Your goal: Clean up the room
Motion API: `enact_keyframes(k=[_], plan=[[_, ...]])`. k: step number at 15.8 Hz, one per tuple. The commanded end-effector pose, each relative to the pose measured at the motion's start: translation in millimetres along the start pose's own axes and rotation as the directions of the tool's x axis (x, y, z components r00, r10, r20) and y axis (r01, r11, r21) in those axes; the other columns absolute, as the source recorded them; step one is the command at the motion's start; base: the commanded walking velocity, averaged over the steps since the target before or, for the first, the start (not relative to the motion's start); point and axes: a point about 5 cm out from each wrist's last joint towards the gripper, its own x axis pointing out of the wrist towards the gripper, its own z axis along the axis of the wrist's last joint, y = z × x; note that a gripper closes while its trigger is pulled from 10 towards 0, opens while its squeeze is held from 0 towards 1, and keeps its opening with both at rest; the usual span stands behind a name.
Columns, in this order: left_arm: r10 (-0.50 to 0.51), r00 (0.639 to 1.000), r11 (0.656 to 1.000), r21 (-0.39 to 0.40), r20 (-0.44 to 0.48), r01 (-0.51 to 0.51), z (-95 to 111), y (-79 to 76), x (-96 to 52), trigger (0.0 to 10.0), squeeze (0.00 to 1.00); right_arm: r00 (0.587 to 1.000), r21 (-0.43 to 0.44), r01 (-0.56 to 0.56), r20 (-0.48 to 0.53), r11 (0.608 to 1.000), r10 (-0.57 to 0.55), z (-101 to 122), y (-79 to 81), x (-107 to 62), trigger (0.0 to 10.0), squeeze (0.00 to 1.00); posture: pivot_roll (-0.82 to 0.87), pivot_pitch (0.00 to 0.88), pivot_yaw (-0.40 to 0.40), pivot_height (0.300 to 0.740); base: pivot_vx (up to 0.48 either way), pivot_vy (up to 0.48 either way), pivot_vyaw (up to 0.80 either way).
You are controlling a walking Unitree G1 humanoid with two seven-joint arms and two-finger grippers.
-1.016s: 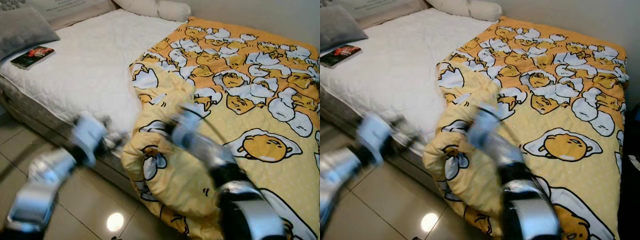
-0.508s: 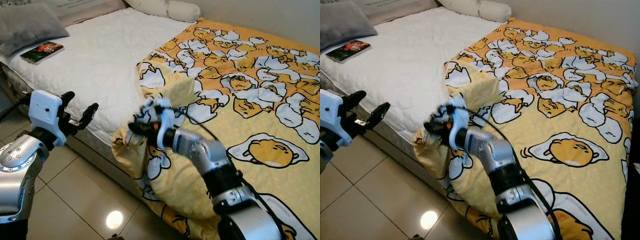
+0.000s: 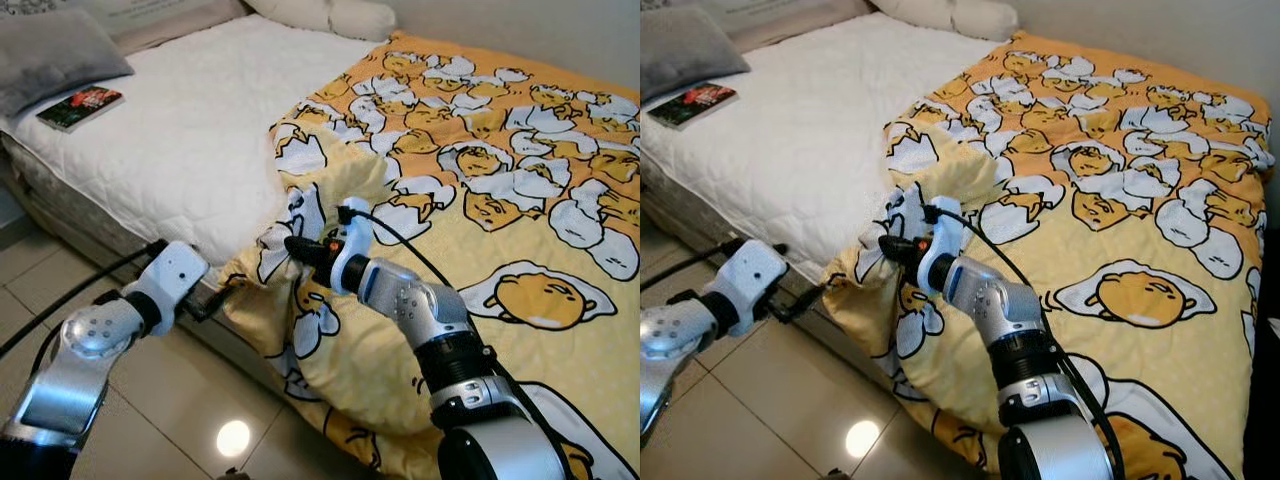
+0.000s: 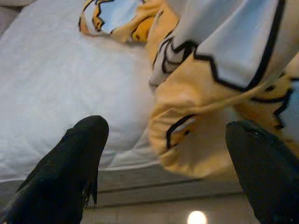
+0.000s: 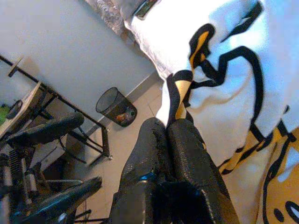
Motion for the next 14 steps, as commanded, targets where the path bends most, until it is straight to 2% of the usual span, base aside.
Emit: enact_keyframes(k=[1, 2, 5, 8, 12, 14], plan=[[0.009, 1.000, 0.999, 0.036, 0.022, -0.010, 6, 0.7, 4.5, 10.0, 1.00, 0.996, 0.049, -0.084, 0.014, 0.995, 0.084, -1, 28.5, 15.9, 0.0, 0.00, 0.01, 0.000, 0.013, 0.740, 0.000, 0.000, 0.00], [-0.001, 0.998, 1.000, 0.031, 0.061, -0.001, 11, -5.0, 11.0, 10.0, 1.00, 0.996, 0.074, -0.084, 0.025, 0.994, 0.083, 1, 29.6, 16.4, 0.0, 0.00, 0.01, 0.001, 0.012, 0.740, 0.000, 0.000, 0.00], [-0.058, 0.993, 0.997, 0.050, 0.098, 0.054, 13, -20.3, 21.9, 10.0, 1.00, 0.995, 0.112, -0.095, 0.045, 0.989, 0.090, 5, 32.7, 17.2, 0.0, 0.00, 0.00, 0.003, 0.015, 0.740, 0.000, 0.000, 0.00], [-0.074, 0.990, 0.997, -0.009, 0.117, 0.076, 13, -39.1, 39.6, 10.0, 1.00, 0.993, 0.158, -0.110, 0.064, 0.981, 0.100, 7, 36.8, 17.6, 0.0, 0.00, 0.00, 0.003, 0.018, 0.740, 0.000, 0.000, 0.00], [0.113, 0.987, 0.994, -0.007, 0.113, -0.113, 12, -44.8, 68.7, 10.0, 1.00, 0.990, 0.177, -0.134, 0.063, 0.975, 0.125, 7, 43.4, 17.9, 0.0, 0.00, -0.01, 0.003, 0.012, 0.740, 0.000, 0.000, 0.00], [0.136, 0.983, 0.991, -0.010, 0.122, -0.135, 12, -48.1, 77.0, 10.0, 1.00, 0.990, 0.183, -0.139, 0.059, 0.973, 0.130, 7, 44.8, 17.6, 0.0, 0.00, -0.01, 0.005, 0.010, 0.740, 0.000, 0.000, 0.00]])
